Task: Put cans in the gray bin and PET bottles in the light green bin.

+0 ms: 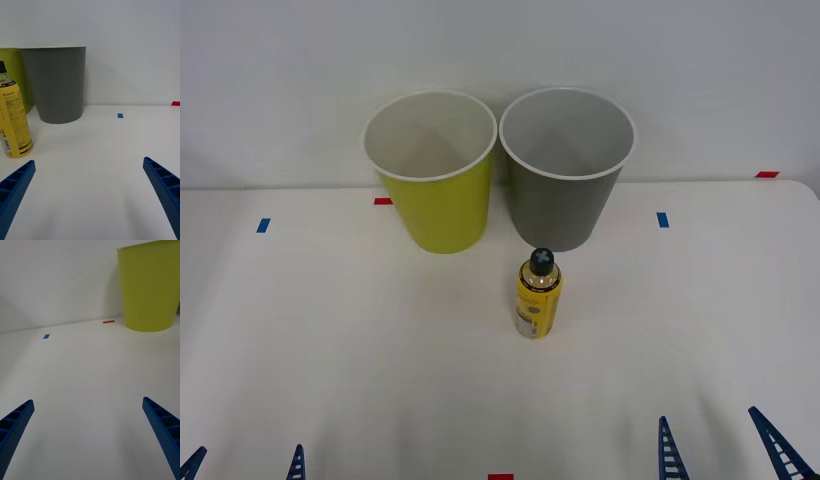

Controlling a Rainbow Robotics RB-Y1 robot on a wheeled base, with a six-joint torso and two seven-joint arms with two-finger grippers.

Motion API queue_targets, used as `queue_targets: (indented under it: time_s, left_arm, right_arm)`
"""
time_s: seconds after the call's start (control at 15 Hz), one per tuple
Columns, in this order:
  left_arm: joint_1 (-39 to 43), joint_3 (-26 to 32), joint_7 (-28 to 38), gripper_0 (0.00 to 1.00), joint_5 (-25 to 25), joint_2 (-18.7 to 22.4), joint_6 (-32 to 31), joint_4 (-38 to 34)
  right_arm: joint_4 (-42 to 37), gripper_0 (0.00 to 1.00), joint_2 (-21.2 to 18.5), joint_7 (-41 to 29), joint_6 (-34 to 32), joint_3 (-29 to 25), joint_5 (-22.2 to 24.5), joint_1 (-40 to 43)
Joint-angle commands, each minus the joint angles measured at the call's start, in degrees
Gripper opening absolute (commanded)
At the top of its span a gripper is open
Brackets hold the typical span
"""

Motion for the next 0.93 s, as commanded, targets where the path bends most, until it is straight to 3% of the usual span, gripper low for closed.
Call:
queue_targets:
  time_s: [0.07,0.93]
  left_arm:
    - [0.00,0.00,0.00,1.00,0.01,0.00,0.00,0.00]
    - [0.00,0.00,0.00,1.00,0.01,0.00,0.00,0.00]
  right_arm:
    - [0.00,1.00,0.00,0.00,0.00,0.00,0.00,0.00]
    - [0.00,1.00,0.00,0.00,0.00,0.00,0.00,0.00]
